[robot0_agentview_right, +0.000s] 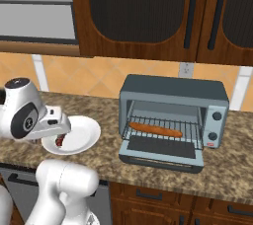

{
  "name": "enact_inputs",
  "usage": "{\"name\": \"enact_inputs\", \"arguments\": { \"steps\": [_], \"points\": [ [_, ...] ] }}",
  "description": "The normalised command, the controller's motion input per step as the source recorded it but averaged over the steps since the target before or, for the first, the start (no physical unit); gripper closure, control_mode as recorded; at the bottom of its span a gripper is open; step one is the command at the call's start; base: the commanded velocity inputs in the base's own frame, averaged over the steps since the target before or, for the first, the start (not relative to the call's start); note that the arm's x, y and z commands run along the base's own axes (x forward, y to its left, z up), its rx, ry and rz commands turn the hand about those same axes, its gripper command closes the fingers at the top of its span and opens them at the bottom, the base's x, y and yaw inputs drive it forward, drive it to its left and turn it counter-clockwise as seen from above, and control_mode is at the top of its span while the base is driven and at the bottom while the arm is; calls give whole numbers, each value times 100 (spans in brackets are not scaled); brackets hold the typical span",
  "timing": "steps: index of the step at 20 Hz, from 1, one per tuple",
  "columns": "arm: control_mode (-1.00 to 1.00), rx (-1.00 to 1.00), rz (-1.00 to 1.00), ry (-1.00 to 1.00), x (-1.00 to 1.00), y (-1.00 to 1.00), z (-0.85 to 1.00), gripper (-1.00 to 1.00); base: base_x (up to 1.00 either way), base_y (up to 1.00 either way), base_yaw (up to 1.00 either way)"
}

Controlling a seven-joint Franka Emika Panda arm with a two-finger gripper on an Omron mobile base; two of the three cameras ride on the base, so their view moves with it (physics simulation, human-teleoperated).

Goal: Pick up the kebab skewer and baguette bread, and place them inside the toaster oven. Close the toaster oven door and start by setting the timer.

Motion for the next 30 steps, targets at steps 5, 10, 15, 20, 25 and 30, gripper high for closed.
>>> {"name": "enact_inputs", "arguments": {
  "steps": [5,10,15,20,25,30],
  "points": [
    [-100,24,-28,0,72,34,-50,-100,0,0,0],
    [-100,0,-13,0,40,20,-36,-100,0,0,0],
    [-100,0,-3,7,66,17,-53,-100,0,0,0],
    [-100,0,0,10,37,6,-41,-100,0,0,0],
    [-100,0,0,10,44,42,-22,-100,0,0,0],
    [-100,0,0,14,31,13,-17,-100,0,0,0]
  ]
}}
